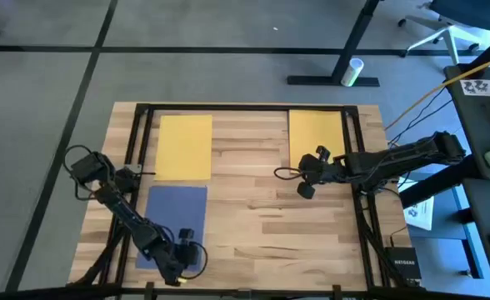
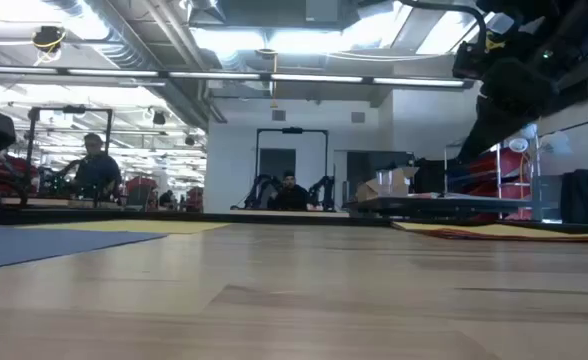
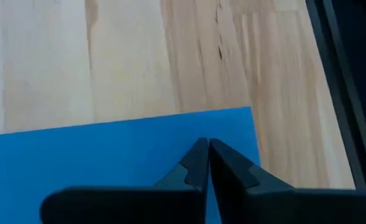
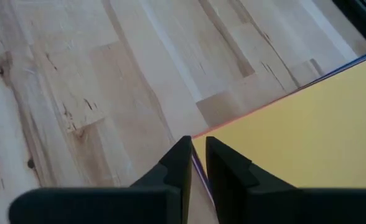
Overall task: Organize paper
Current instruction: Move the violet paper to the bottom left of the table, then stack the yellow paper on top of the yellow paper
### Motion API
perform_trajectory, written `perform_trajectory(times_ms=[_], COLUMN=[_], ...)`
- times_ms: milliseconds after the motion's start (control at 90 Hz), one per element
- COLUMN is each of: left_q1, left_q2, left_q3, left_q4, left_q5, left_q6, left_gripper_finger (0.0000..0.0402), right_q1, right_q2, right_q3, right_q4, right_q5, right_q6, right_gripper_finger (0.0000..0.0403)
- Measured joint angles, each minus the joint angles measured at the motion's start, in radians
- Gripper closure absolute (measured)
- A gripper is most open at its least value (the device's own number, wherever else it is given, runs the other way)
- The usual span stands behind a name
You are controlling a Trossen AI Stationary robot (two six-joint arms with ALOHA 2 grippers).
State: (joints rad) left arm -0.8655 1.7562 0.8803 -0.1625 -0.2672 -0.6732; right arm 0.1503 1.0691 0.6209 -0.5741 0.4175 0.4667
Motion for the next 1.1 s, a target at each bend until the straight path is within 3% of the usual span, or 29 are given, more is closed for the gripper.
perform_trajectory(times_ms=[367,611,800,1100], left_q1=[0.059,0.187,0.297,0.467], left_q2=[-0.1,-0.177,-0.184,-0.185], left_q3=[0.0,-0.001,-0.103,-0.328], left_q4=[0.012,0.045,0.362,0.806], left_q5=[-0.01,-0.217,-0.23,-0.137], left_q6=[0.083,0.29,0.449,0.51], left_gripper_finger=[0.0402,0.0402,0.0402,0.0402], right_q1=[0.0,0.001,0.001,0.0], right_q2=[0.0,0.056,0.168,0.27], right_q3=[0.0,0.0,0.0,0.0], right_q4=[0.002,0.004,0.033,0.056], right_q5=[-0.031,-0.064,-0.063,-0.012], right_q6=[0.0,-0.048,-0.088,-0.116], right_gripper_finger=[0.0368,0.0368,0.0368,0.0354])
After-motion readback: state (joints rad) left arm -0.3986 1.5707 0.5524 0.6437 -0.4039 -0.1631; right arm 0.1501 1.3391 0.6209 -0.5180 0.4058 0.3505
